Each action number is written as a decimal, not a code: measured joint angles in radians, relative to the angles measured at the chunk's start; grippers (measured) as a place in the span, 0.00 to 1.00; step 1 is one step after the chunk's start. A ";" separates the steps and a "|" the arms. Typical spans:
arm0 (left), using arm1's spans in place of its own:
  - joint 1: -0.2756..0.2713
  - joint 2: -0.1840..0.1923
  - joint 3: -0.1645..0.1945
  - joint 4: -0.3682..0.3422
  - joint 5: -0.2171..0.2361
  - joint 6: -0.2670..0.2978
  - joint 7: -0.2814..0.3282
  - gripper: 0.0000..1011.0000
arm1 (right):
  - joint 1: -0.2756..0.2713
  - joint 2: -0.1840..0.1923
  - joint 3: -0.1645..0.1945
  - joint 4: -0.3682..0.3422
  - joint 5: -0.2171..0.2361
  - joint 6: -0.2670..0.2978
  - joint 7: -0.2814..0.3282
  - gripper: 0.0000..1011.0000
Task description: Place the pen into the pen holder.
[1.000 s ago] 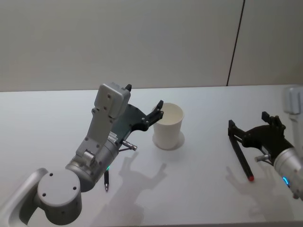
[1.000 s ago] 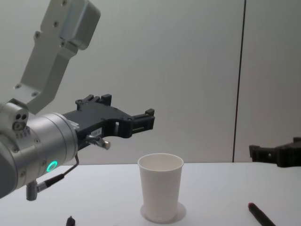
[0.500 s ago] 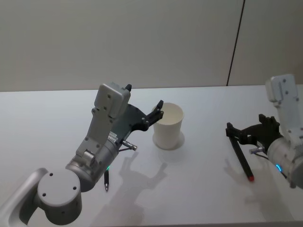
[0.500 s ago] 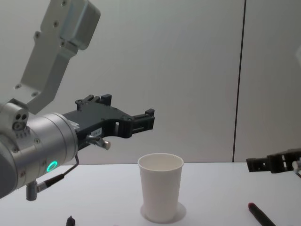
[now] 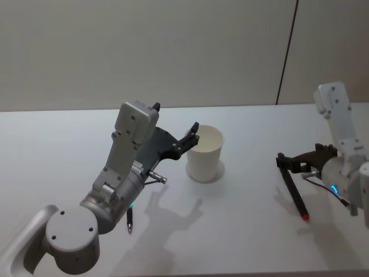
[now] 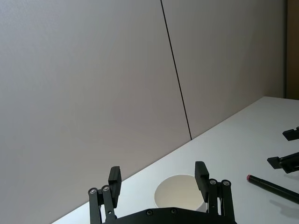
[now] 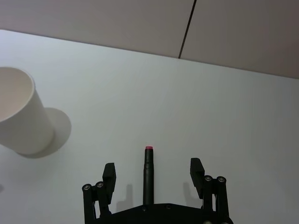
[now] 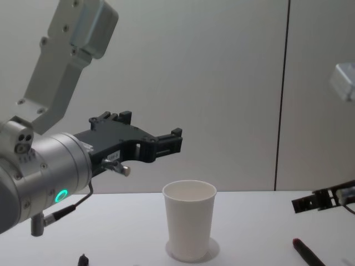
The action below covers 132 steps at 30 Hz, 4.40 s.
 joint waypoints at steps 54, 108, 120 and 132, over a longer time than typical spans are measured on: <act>0.000 0.000 0.000 0.000 0.000 0.000 0.000 0.99 | 0.263 -0.119 0.018 0.501 -0.038 0.036 0.000 0.99; 0.000 0.000 0.000 0.000 0.000 0.000 0.000 0.99 | 0.273 -0.131 0.040 0.538 -0.054 -0.092 0.040 0.17; 0.000 0.000 0.000 0.000 0.000 0.000 0.000 0.99 | 0.207 -0.111 0.042 0.399 -0.067 -0.201 0.072 0.17; 0.000 0.000 0.000 0.000 0.000 0.000 0.000 0.99 | 0.148 -0.101 0.034 0.296 -0.069 -0.360 0.101 0.17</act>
